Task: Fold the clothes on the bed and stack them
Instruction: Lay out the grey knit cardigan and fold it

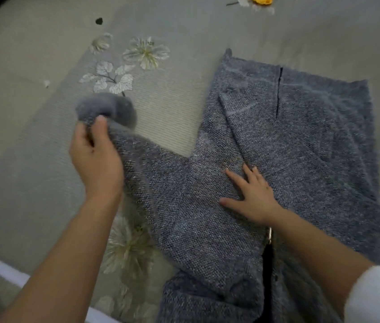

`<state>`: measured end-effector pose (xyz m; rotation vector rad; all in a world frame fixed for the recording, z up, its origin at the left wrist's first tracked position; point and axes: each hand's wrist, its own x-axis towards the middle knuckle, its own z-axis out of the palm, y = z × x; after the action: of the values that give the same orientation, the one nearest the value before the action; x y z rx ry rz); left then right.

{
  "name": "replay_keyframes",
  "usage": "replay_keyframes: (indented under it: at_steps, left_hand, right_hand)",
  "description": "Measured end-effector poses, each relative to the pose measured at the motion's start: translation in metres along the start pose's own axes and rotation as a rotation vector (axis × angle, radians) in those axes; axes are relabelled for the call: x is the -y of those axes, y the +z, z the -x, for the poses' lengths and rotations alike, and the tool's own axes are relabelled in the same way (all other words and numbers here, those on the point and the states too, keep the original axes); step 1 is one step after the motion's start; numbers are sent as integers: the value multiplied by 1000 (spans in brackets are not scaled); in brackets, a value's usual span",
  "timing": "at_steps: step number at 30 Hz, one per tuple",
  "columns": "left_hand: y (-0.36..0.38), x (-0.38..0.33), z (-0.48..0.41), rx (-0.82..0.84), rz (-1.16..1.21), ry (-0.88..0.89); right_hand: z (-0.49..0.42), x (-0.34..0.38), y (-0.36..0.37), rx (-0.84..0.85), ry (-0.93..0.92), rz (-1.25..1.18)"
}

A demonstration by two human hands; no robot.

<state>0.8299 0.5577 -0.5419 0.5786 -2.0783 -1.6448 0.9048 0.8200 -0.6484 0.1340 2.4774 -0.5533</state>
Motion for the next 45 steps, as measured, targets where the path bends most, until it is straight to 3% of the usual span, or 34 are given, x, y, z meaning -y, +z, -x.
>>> replay_keyframes:
  at_steps: [2, 7, 10, 12, 14, 18, 24, 27, 29, 33, 35, 38, 40, 43, 45]
  left_hand:
    - [20, -15, 27, 195, -2, 127]
    - [62, -17, 106, 829, -81, 417]
    - [64, 20, 135, 1252, -522, 491]
    - [54, 49, 136, 1422, -832, 454]
    - [43, 70, 129, 1453, -950, 457]
    - [32, 87, 119, 1453, -963, 536]
    - [37, 85, 119, 1335, -892, 530]
    - [34, 81, 126, 1311, -781, 534]
    - [32, 80, 133, 1328, -763, 577]
    - [34, 83, 139, 1359, -816, 578]
    - [42, 81, 135, 1279, -808, 587]
    - [60, 82, 130, 1112, -844, 663]
    - [72, 86, 128, 1119, -947, 622]
    - [85, 98, 126, 1245, -1161, 530]
    - [90, 102, 126, 1294, -1222, 501]
  right_hand:
    - [6, -8, -21, -88, 11, -304]
    - [16, -25, -66, -212, 296, -1171]
    - [20, -40, -72, -160, 304, -1483]
    - [20, -48, -65, -145, 335, -1498]
    - [17, -51, -58, -183, 406, -1462]
    - [10, -44, -59, -265, 502, -1419]
    - [7, -39, -111, -803, 276, -1220]
    - [11, -70, -124, -962, 375, -1342]
    - [16, -94, -110, -948, 544, -1399]
    - [20, -135, -78, -654, 816, -1510]
    - [14, -145, -78, -695, 776, -1395]
    - [12, -151, -85, -925, 652, -1174]
    - [17, -155, -82, -959, 644, -1031]
    - [32, -160, -68, -804, 675, -520]
    - [46, -155, -54, -645, 469, -92]
